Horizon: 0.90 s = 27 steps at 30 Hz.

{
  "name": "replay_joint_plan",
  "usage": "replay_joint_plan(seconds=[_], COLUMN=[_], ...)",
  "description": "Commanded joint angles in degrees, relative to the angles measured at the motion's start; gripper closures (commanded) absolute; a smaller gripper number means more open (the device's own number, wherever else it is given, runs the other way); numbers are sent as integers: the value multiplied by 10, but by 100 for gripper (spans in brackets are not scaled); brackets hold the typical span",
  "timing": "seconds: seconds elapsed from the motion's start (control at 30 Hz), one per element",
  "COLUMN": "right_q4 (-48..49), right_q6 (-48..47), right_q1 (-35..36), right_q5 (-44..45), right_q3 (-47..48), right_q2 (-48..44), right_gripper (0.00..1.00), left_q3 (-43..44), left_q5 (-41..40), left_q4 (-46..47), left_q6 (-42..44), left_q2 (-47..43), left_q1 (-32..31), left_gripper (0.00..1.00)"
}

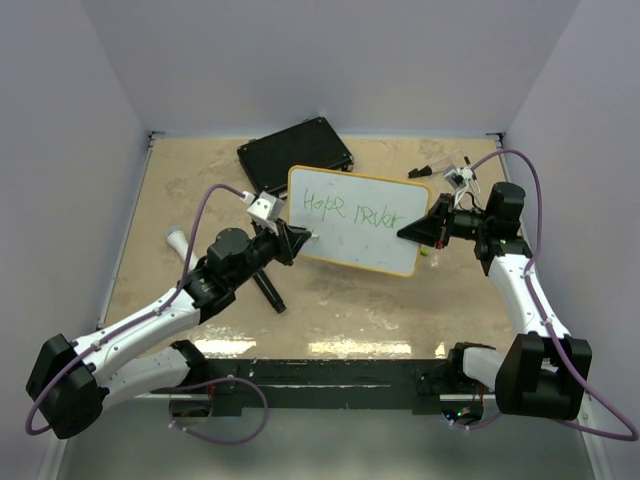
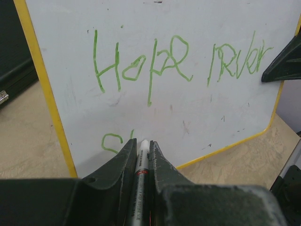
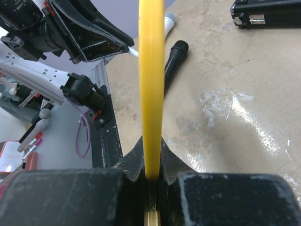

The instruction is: Write a sentence on the whiteboard

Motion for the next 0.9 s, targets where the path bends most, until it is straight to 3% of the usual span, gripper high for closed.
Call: replay_joint_plan(seconds=[0.0,0.87], right_q4=[23,23], right_q6=[3,4], right_q1=[2,2], right_q5=[-39,-38], right_q3=[15,15], right_q2=[-19,-20], right_gripper=[100,100], left_q3=[37,-14], left_q5=[-4,6], left_q4=[31,-5], left_q6=[12,-13], left_q2=[6,-9], left_q1=[-3,-3], left_gripper=[100,100])
